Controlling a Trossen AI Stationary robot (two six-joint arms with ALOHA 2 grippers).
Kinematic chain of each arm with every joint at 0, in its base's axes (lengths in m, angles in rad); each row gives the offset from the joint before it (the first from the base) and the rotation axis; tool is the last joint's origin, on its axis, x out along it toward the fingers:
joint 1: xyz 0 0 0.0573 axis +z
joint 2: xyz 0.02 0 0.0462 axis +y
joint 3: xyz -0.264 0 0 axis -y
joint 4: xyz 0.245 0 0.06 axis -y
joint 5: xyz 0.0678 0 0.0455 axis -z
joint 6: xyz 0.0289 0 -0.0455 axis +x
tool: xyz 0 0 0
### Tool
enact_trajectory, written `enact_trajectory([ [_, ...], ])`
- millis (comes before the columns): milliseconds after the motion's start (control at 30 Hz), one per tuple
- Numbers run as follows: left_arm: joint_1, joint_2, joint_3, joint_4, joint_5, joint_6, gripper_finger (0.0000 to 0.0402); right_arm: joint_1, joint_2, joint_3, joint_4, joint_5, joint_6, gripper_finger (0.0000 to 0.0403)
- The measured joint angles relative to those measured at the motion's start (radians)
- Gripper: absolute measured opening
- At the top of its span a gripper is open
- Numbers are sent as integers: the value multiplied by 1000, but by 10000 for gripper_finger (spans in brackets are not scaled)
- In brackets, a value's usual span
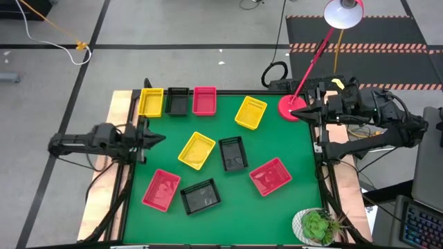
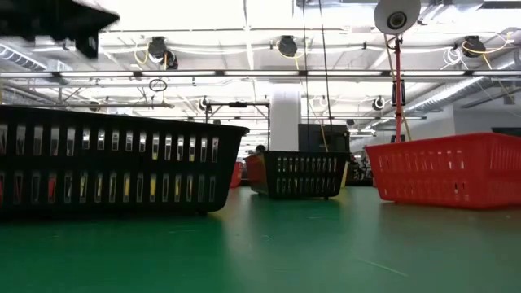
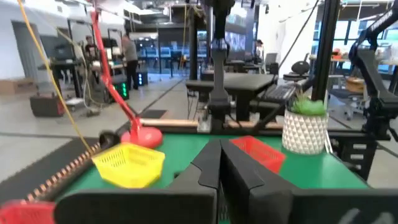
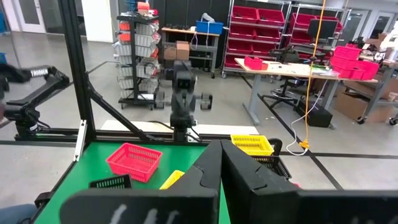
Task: Stack baskets by color
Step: Stack the bottom right red bin on top of the top red bin
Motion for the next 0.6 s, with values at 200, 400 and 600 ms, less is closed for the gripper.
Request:
enact_trajectory([
  [200, 0, 228, 357, -149, 0, 13, 3, 0, 0, 0, 0, 0, 1, 0],
  [400, 0, 461, 726, -360, 20, 9, 3, 0, 0, 0, 0, 0, -1, 0],
  [600, 0, 657, 1054, -550, 17, 28, 2, 0, 0, 0, 0, 0, 0, 0],
])
